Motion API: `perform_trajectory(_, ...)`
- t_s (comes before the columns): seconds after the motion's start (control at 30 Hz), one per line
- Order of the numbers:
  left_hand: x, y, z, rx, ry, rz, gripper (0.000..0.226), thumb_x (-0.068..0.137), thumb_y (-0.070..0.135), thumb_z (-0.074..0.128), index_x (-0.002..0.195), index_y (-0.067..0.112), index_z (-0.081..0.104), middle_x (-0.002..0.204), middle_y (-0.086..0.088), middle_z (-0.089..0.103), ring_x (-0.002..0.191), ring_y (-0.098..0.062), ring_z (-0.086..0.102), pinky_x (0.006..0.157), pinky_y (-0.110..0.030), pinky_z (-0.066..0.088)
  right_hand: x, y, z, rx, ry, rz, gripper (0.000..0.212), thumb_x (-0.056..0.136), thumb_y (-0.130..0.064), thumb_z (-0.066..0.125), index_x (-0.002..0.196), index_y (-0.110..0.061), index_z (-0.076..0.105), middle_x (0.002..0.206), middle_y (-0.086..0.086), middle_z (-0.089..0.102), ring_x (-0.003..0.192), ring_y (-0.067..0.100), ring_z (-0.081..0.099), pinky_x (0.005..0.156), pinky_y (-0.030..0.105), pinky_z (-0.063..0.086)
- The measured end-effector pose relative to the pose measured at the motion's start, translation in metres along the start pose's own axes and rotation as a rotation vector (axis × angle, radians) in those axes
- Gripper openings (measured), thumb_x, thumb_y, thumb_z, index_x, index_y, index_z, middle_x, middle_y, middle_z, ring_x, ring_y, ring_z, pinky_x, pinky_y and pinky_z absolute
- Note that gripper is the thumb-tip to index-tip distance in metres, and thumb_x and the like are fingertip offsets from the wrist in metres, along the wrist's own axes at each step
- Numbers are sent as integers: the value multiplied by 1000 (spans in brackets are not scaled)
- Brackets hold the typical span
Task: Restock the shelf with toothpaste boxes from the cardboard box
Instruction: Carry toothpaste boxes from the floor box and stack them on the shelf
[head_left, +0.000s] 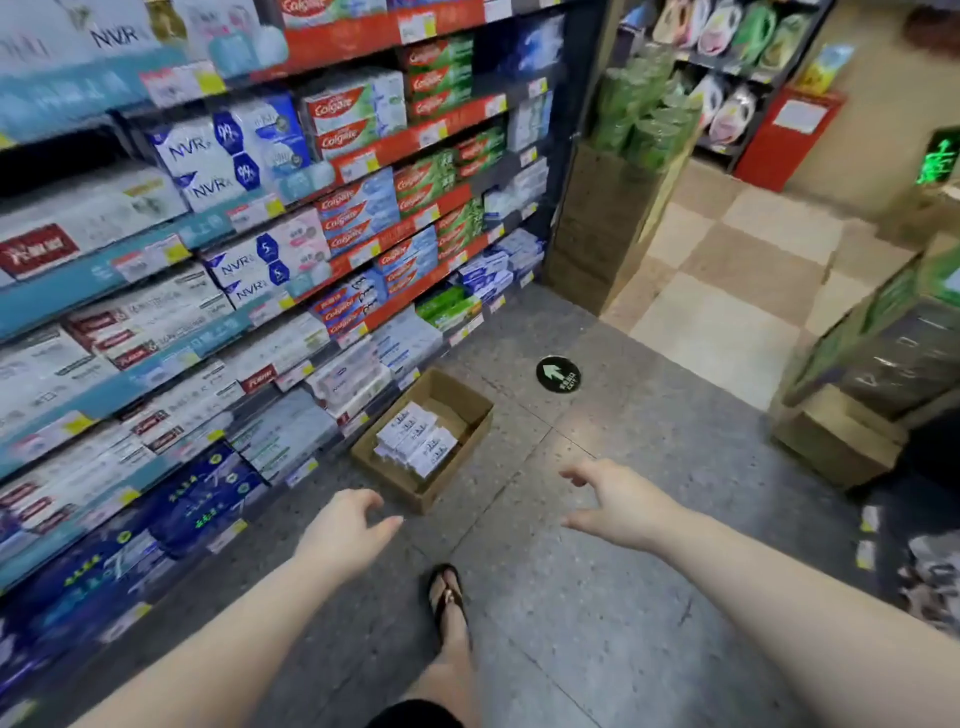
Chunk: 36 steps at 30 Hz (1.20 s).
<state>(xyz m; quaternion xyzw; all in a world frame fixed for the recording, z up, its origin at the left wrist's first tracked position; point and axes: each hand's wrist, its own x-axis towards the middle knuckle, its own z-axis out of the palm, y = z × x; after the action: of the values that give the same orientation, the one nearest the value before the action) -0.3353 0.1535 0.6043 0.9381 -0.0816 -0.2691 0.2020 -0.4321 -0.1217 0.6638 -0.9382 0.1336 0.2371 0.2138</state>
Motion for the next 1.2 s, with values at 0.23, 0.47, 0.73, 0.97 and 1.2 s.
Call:
perform_trajectory(0.23,130,18,-18,-120,-12,-128,52,84,45,57,125,13,54,133,-7,54,117,-22,55,96,-30,45,152,4,-64,-50,-110,-73,62,78,-42,66,133,-23,43,132,5,52,122,19,48,103,31,39)
perform_trajectory(0.47,249,53,-53,-166,-44,-199,48,86,41,55,128,17,51,133,-8,54,120,-25,53,97,-32,45,290,10,-119,-109,-206,-77,58,79,-40,66,131,-23,45,133,3,51,123,15,48,102,25,34)
perform_trajectory(0.73,336,59,-38,-536,-7,-436,51,81,28,64,122,-1,53,131,-16,53,121,-29,50,93,-28,37,471,9,-131,-257,-362,-238,54,78,-33,68,128,-21,51,129,5,56,119,17,52,97,21,36)
perform_trajectory(0.97,412,37,28,-586,110,-637,49,86,21,62,131,9,48,129,-3,49,113,-19,50,90,-24,39,621,10,-86,-356,-491,-437,47,85,-29,61,129,-23,50,133,0,50,122,17,48,100,24,34)
perform_trajectory(1.2,497,6,121,-511,89,-653,49,84,30,64,129,16,50,129,-8,54,115,-23,52,92,-28,41,725,13,29,-401,-548,-478,46,85,-26,59,129,-23,49,138,1,46,124,20,46,104,27,37)
